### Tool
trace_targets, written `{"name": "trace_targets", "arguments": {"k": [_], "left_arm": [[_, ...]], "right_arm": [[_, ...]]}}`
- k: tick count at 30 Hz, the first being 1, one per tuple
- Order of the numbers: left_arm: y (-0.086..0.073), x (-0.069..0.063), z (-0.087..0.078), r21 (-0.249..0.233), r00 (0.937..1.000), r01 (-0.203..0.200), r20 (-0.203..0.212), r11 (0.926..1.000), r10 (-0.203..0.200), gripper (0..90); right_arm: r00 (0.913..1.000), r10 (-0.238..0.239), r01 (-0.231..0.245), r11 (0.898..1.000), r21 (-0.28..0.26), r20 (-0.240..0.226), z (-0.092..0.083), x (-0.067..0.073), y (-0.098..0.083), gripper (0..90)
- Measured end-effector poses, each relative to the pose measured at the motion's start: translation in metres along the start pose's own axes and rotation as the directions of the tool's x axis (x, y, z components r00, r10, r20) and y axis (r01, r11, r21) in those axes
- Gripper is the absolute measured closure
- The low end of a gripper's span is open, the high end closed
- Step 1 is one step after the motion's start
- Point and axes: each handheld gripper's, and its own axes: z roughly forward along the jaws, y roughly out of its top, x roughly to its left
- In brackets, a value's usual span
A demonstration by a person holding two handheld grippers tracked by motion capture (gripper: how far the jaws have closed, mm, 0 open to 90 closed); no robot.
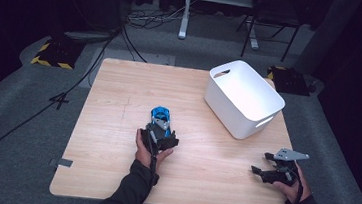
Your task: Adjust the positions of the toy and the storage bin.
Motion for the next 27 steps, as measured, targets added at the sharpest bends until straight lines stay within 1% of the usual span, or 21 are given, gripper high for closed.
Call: {"name": "trace_targets", "arguments": {"k": [2,3,5,6,9,10,11,13,14,15,16,17,18,19,21,22,23,24,25,26,27], "left_arm": [[0.001,0.002,0.002,0.008,0.9999,0.011,0.006,0.9999,-0.011,17.0],[0.001,0.004,0.003,0.015,0.9996,0.019,0.022,0.9997,-0.019,17.0],[0.003,0.005,0.005,0.024,0.9997,0.020,0.014,0.9995,-0.021,17.1],[0.004,0.004,0.005,0.024,0.9998,0.018,0.000,0.9996,-0.018,18.3],[0.004,0.003,0.005,0.023,1.0000,0.008,-0.004,0.9997,-0.008,18.9],[0.004,0.004,0.004,0.024,1.0000,0.003,-0.002,0.9997,-0.003,18.9],[0.004,0.007,0.003,0.028,0.9998,-0.015,0.011,0.9995,0.014,19.0],[0.003,0.008,0.003,0.022,0.9996,-0.024,0.014,0.9995,0.024,19.0],[0.003,0.009,0.002,0.023,0.9991,-0.032,0.027,0.9992,0.031,19.2],[0.002,0.012,0.000,0.028,0.9982,-0.052,0.030,0.9983,0.051,19.5],[0.002,0.017,-0.003,0.035,0.9952,-0.085,0.052,0.9958,0.083,19.5],[0.002,0.017,-0.003,0.035,0.9952,-0.085,0.052,0.9958,0.083,19.5],[0.001,0.022,-0.004,0.042,0.9928,-0.096,0.077,0.9945,0.092,19.6],[0.001,0.022,-0.004,0.042,0.9928,-0.096,0.077,0.9945,0.092,19.8],[0.001,0.027,-0.005,0.051,0.9895,-0.109,0.101,0.9928,0.103,19.7],[0.001,0.032,-0.007,0.054,0.9848,-0.130,0.123,0.9900,0.123,19.7],[0.001,0.032,-0.007,0.054,0.9848,-0.130,0.123,0.9900,0.123,19.6],[0.000,0.035,-0.006,0.049,0.9817,-0.134,0.143,0.9897,0.126,19.6],[0.000,0.043,-0.008,0.059,0.9760,-0.146,0.172,0.9874,0.134,19.3],[0.000,0.043,-0.008,0.059,0.9760,-0.146,0.172,0.9874,0.134,19.5],[-0.001,0.049,-0.009,0.063,0.9701,-0.163,0.192,0.9847,0.148,19.6]], "right_arm": [[1.0000,0.000,0.000,1.000,0.000,0.000,0.000,0.000,0.000,15.3],[1.0000,0.000,0.000,1.000,0.000,0.000,0.000,0.000,0.000,15.3],[1.0000,0.000,0.000,1.000,0.000,0.000,0.000,0.000,0.000,15.2],[1.0000,-0.001,0.001,1.000,0.000,0.000,0.000,0.000,0.000,15.2],[1.0000,-0.001,0.001,1.000,0.000,0.000,0.000,0.000,0.000,15.3],[1.0000,0.000,0.000,1.000,-0.002,0.001,0.000,0.000,0.000,15.3],[1.0000,-0.001,0.001,1.000,-0.002,0.001,0.000,0.000,0.000,15.3],[1.0000,0.000,0.000,1.000,-0.002,0.001,0.000,0.000,0.000,15.3],[1.0000,-0.001,0.001,1.000,-0.001,0.001,0.000,0.000,0.000,15.3],[1.0000,0.000,0.000,1.000,-0.002,0.002,0.000,0.000,0.000,15.3],[1.0000,-0.002,0.002,1.000,0.000,0.001,0.000,0.000,0.000,15.3],[1.0000,-0.002,0.002,1.000,0.000,0.001,0.000,0.000,0.000,15.3],[1.0000,-0.002,0.002,1.000,0.000,0.001,0.000,0.000,0.000,15.3],[1.0000,-0.002,0.002,1.000,0.000,0.001,0.000,0.000,0.000,15.3],[1.0000,-0.001,0.001,1.000,-0.001,0.001,0.000,0.000,0.000,15.3],[1.0000,-0.002,0.002,1.000,0.000,0.001,0.000,0.000,0.000,15.3],[1.0000,-0.002,0.002,1.000,0.000,0.001,0.000,0.000,0.000,15.3],[1.0000,-0.001,0.001,1.000,0.000,0.001,0.000,0.000,0.000,15.3],[1.0000,0.001,-0.001,1.000,-0.003,0.002,0.000,0.000,0.000,15.3],[1.0000,0.001,-0.001,1.000,-0.003,0.002,0.000,0.000,0.000,15.3],[1.0000,0.000,0.000,1.000,0.000,0.001,0.000,0.000,0.000,15.3]]}}
